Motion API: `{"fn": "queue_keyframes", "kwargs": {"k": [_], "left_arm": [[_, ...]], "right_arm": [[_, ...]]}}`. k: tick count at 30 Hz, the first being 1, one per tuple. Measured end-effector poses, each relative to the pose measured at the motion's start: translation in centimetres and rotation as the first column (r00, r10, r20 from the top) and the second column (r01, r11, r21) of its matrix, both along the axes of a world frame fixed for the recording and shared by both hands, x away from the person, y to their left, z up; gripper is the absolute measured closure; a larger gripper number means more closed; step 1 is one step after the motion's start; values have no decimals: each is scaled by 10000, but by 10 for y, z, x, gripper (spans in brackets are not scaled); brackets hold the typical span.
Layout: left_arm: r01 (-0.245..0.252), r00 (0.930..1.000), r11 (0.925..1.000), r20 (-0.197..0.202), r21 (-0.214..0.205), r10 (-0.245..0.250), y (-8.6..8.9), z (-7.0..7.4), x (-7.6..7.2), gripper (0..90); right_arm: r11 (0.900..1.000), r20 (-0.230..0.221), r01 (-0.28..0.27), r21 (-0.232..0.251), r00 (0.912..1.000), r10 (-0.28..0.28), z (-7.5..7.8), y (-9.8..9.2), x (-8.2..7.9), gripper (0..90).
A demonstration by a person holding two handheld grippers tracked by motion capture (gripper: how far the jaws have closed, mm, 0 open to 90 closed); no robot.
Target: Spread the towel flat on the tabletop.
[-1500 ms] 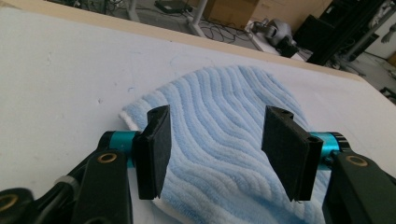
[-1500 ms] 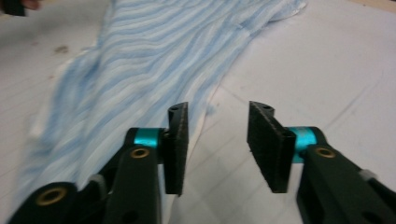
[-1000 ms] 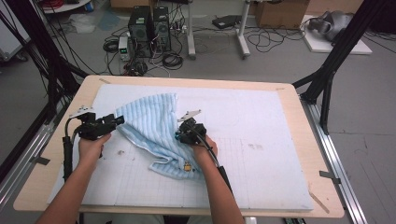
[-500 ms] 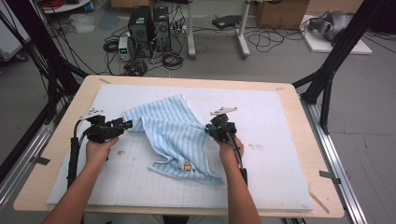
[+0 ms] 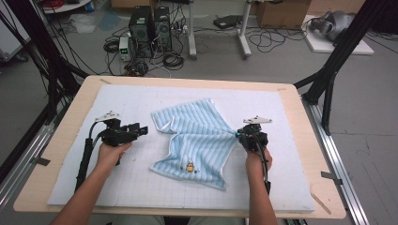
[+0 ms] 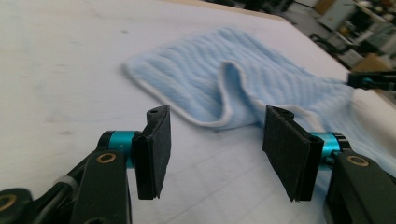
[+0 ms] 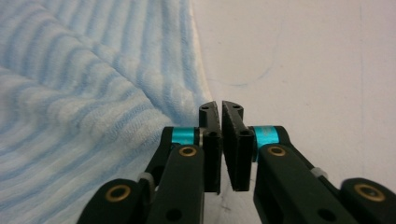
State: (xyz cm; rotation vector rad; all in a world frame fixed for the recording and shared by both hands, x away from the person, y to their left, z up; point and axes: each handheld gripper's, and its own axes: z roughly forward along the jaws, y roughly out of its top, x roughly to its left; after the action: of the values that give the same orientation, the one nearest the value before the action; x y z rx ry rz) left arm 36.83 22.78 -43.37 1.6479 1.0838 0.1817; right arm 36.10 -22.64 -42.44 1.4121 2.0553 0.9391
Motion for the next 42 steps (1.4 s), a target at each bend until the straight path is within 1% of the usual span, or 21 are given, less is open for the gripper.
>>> {"fn": "queue_keyframes", "kwargs": {"k": [2,4,6,7,10,13,15,18,19,20,21,22,23,24,26,28,29,31,36,38,42], "left_arm": [[429,9991,9990,-10,-156,-430,-10,0,0,415],[772,9970,9970,92,-107,-771,-21,0,0,391],[1032,9946,9946,124,-99,-1031,-31,1,0,372],[1109,9937,9938,177,-58,-1108,-35,1,0,367],[1257,9920,9919,85,153,-1259,-50,-1,2,346],[1448,9892,9843,-362,1006,-1418,-69,-6,7,345],[1708,9847,9732,-611,1539,-1632,-81,-8,10,353],[1806,9819,9544,-1002,2377,-1608,-94,-15,13,493],[1642,9858,9480,-796,2726,-1478,-95,-16,13,581],[1512,9880,9458,-733,2873,-1357,-94,-15,14,711],[1422,9888,9508,-838,2751,-1236,-91,-16,17,814],[1211,9914,9548,-814,2714,-1026,-89,-16,18,840],[1078,9933,9519,-707,2868,-912,-86,-16,20,854],[911,9949,9538,-675,2864,-748,-83,-16,21,859],[644,9973,9551,-533,2891,-511,-78,-15,23,866],[292,9990,9563,-419,2909,-177,-73,-14,26,867],[135,9994,9544,-332,2984,-37,-69,-13,27,868],[-183,9995,9575,-203,2880,252,-62,-13,31,870],[-596,9974,9652,-242,2548,680,-48,-17,40,870],[-592,9968,9618,-353,2674,712,-47,-17,44,870],[-963,9946,9652,-132,2432,1026,-45,-15,52,870]], "right_arm": [[9994,263,-203,282,9995,196,1,0,-4,698],[9964,462,-434,735,9981,401,3,0,-9,579],[9938,566,-650,908,9966,600,4,1,-15,444],[9915,500,-779,1038,9961,730,5,1,-18,432],[9912,299,-1005,860,9947,983,2,3,-26,378],[9905,-340,-1148,756,9925,1176,-7,10,-27,303],[9896,-623,-1320,572,9888,1355,-14,17,-27,254],[9840,-939,-1780,15,9797,1773,-23,27,-24,144],[9826,-867,-1852,-151,9792,1833,-24,30,-24,127],[9833,-775,-1814,-124,9806,1799,-25,32,-23,130],[9850,-781,-1727,-60,9821,1717,-25,32,-21,136],[9852,-747,-1709,-123,9827,1695,-25,32,-20,203],[9840,-684,-1780,-12,9817,1775,-23,31,-19,369],[9843,-563,-1764,55,9827,1764,-21,31,-18,641],[9823,-625,-1870,141,9803,1875,-20,32,-11,794],[9831,-707,-1824,147,9806,1830,-18,36,0,827],[9839,-598,-1787,87,9821,1789,-18,38,5,835],[9862,-499,-1657,48,9849,1657,-19,43,14,852],[9912,-378,-1326,-7,9905,1324,-20,51,38,860],[9936,-238,-1122,105,9934,1125,-20,53,46,860],[9979,-153,-642,-128,9978,640,-22,60,62,865]]}}
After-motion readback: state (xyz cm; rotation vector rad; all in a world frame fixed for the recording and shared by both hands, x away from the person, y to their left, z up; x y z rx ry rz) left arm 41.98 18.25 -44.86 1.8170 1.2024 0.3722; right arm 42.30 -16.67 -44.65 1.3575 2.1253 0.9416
